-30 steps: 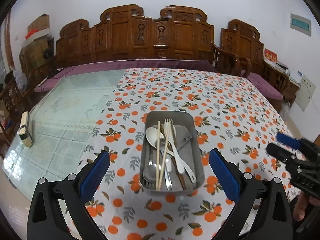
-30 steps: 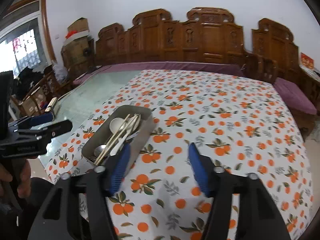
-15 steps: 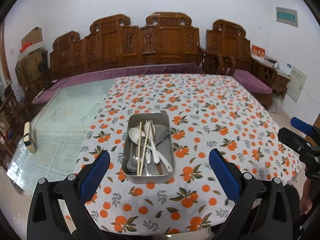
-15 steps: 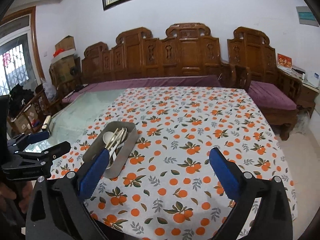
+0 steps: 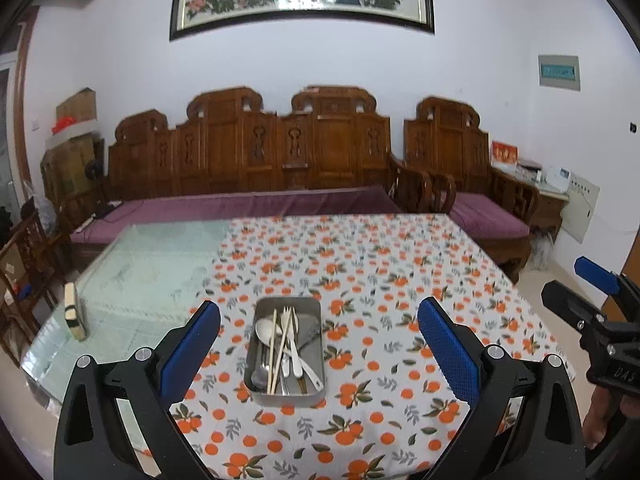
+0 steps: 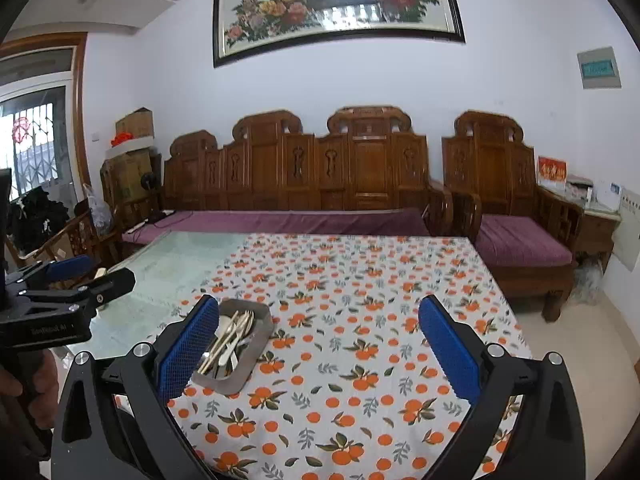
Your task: Organize utensils
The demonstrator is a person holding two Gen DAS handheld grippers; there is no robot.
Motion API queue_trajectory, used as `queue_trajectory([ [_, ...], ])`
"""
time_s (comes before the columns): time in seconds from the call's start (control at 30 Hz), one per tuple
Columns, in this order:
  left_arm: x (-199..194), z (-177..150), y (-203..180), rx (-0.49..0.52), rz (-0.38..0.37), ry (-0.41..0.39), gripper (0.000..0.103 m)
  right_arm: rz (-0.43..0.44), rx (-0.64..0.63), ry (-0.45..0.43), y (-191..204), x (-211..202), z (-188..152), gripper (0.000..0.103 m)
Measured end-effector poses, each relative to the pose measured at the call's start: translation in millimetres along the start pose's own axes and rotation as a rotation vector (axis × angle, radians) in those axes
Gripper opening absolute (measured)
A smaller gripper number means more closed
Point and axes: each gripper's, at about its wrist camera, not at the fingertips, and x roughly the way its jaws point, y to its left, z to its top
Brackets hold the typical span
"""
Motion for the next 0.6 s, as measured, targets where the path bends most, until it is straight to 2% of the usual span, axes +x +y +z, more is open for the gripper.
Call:
queue_trajectory([
  [0.17,-15.9,7.4,0.4,-0.003,0.014,-0.040,0.095,0.003,-0.007,-0.027,3.7,-11.4,6.0,0.100],
  [0.6,-17.4,7.1,3.5,-0.002,0.011,-0.032,0.095,0.002,-0.004,-0.030,6.0,-15.1,6.7,0.100],
])
